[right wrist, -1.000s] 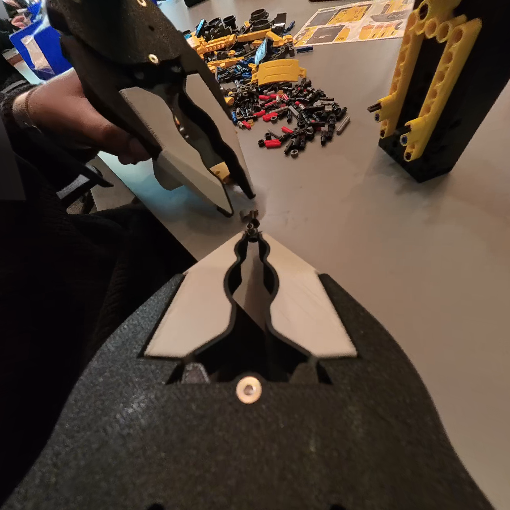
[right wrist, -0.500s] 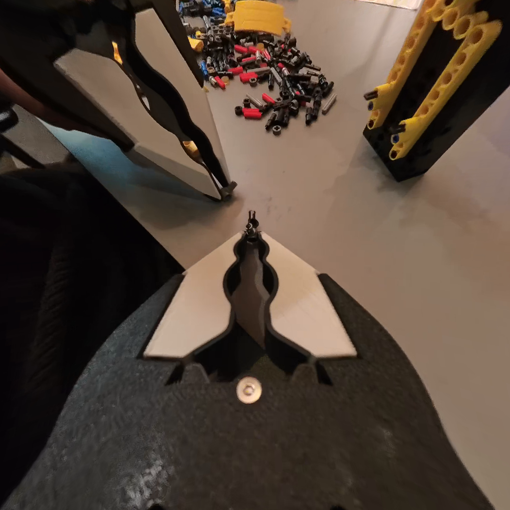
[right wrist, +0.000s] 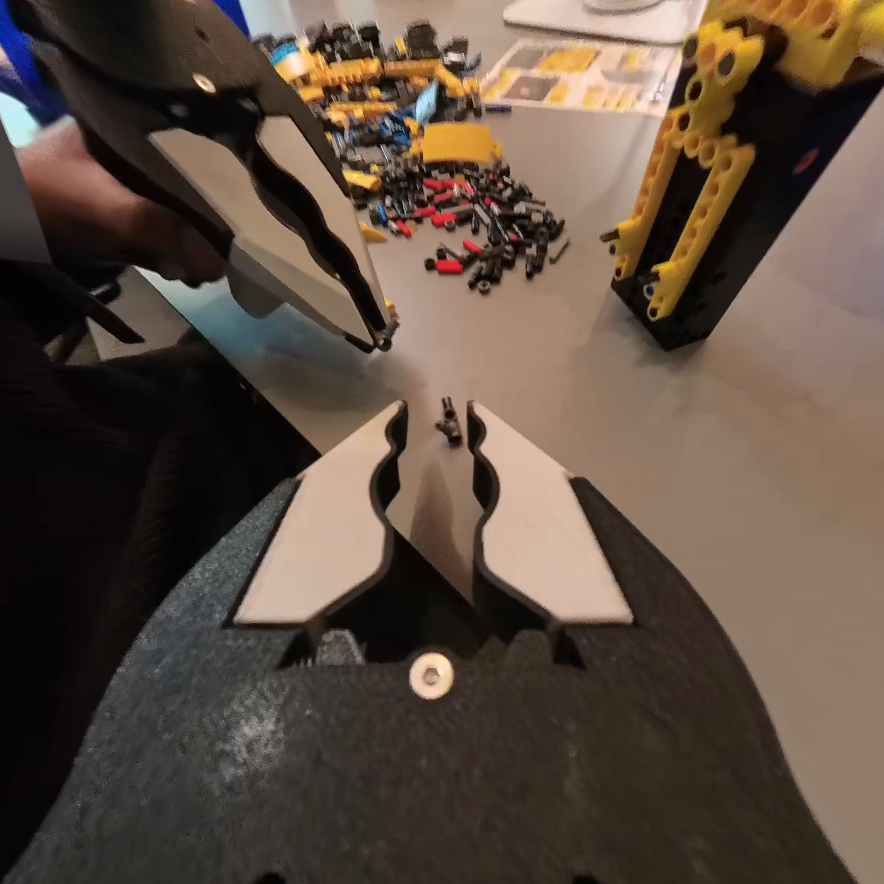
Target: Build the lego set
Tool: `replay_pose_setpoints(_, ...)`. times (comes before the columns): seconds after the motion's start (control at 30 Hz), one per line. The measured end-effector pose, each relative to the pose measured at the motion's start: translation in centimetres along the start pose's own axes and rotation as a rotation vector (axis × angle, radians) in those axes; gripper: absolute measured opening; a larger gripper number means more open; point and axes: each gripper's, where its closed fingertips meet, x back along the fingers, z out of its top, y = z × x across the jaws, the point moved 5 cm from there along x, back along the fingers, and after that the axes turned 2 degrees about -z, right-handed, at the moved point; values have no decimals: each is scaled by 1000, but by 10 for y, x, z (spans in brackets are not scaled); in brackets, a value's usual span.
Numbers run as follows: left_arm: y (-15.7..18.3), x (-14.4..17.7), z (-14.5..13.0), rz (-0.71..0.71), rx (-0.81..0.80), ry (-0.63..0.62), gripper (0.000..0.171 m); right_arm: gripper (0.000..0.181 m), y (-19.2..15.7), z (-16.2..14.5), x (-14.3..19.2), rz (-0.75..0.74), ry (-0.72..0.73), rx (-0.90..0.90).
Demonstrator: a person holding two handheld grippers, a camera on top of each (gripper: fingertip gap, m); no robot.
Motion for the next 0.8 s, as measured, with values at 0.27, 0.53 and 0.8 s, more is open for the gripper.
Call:
replay_pose_setpoints(0.27, 11, 9, 8, -246, 186, 146, 7, 23, -30, 16, -3, 8, 136, 170)
replay_pose_setpoints(0.53, 14, 18, 5, -323, 252, 208, 7, 20, -35, 27, -6, 39, 206, 148)
replay_pose_setpoints(0.8, 15, 22, -1, -25, -109, 166, 7, 20, -20, 31, -3, 346, 258, -388)
